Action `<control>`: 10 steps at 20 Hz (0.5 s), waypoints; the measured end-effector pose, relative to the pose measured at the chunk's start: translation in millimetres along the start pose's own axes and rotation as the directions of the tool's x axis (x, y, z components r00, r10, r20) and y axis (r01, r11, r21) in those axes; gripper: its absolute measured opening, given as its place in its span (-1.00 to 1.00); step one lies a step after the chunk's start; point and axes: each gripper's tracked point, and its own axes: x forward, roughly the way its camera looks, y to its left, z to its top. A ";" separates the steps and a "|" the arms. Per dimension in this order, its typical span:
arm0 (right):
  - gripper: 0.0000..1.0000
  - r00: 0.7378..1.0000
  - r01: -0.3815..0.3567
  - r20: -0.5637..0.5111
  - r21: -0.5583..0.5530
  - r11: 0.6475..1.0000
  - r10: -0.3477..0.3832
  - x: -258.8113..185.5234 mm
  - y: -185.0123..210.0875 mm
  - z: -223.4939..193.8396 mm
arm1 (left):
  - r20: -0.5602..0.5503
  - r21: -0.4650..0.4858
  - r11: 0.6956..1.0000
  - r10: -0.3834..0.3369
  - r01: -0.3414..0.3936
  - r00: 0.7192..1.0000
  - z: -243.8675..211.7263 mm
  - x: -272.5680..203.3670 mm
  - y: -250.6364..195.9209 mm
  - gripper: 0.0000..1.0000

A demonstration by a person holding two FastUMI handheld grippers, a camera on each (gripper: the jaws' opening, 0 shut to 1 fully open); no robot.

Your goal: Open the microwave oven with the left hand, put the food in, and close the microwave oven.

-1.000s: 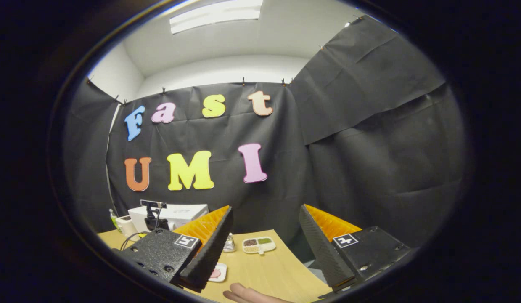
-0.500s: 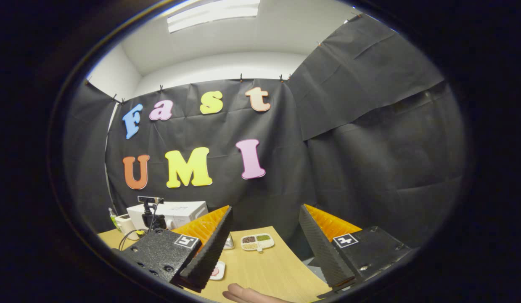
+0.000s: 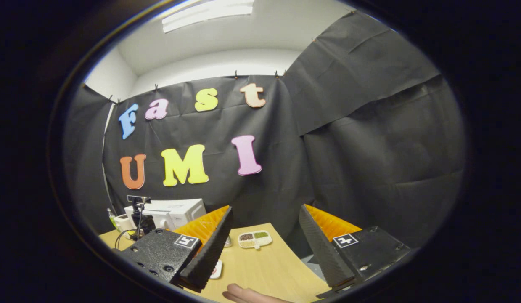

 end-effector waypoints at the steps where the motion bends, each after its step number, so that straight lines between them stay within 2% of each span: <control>1: 1.00 1.000 -0.006 -0.011 0.002 1.000 0.006 0.0 2.0 -2.8 | -0.009 -0.011 1.000 -0.017 0.017 1.000 -3.6 -10.2 2.1 -0.99; 2: 1.00 1.000 -0.012 -0.023 0.002 1.000 0.012 -0.8 4.9 -6.8 | -0.005 -0.035 0.999 -0.035 0.034 0.999 -4.2 -21.9 4.8 -0.99; 3: 0.82 0.999 -0.018 -0.031 -0.001 1.000 0.018 -1.5 8.0 -8.0 | -0.005 -0.047 0.998 -0.050 0.049 0.999 -6.8 -35.0 7.4 -1.00; 5: 0.82 0.999 -0.024 -0.038 -0.011 1.000 0.023 -3.2 13.3 -8.9 | 0.009 -0.035 0.997 -0.068 0.068 0.998 -9.4 -61.8 17.2 -1.00; 6: 1.00 0.999 -0.024 -0.039 -0.018 1.000 0.024 -5.6 16.3 -9.5 | 0.012 -0.027 0.997 -0.068 0.068 0.998 -11.0 -73.8 24.7 -1.00; 7: 0.82 0.999 -0.026 -0.038 -0.025 0.999 0.025 -7.7 21.1 -9.0 | 0.013 -0.025 0.998 -0.065 0.065 0.998 -13.5 -87.0 32.7 -1.00; 9: 0.82 0.999 -0.034 -0.039 -0.038 0.999 0.033 -14.5 32.2 -8.4 | 0.006 -0.023 0.998 -0.054 0.054 0.999 -18.7 -114.2 51.5 -1.00; 10: 0.82 0.998 -0.042 -0.038 -0.044 0.998 0.040 -17.8 39.7 -7.5 | 0.004 -0.023 0.999 -0.042 0.042 0.999 -21.1 -126.4 60.2 -0.92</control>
